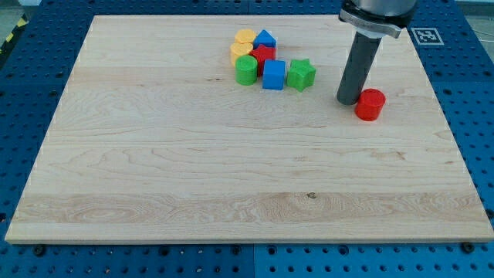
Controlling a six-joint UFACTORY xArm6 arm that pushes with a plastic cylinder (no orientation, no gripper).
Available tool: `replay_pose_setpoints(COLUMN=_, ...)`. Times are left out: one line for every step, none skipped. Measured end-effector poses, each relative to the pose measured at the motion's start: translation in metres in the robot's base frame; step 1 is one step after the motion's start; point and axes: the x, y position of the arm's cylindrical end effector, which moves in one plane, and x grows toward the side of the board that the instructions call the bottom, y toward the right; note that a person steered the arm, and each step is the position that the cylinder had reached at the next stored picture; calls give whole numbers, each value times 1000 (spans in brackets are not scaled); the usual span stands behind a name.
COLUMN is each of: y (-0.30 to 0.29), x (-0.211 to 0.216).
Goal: Slide the red circle to the bottom right of the board
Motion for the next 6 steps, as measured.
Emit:
replay_pose_setpoints(y=1, x=-3)
replay_pose_setpoints(y=13, x=-8)
replay_pose_setpoints(y=28, x=-7)
replay_pose_setpoints(y=46, x=-2)
replay_pose_setpoints(y=64, x=7)
replay_pose_setpoints(y=73, x=22)
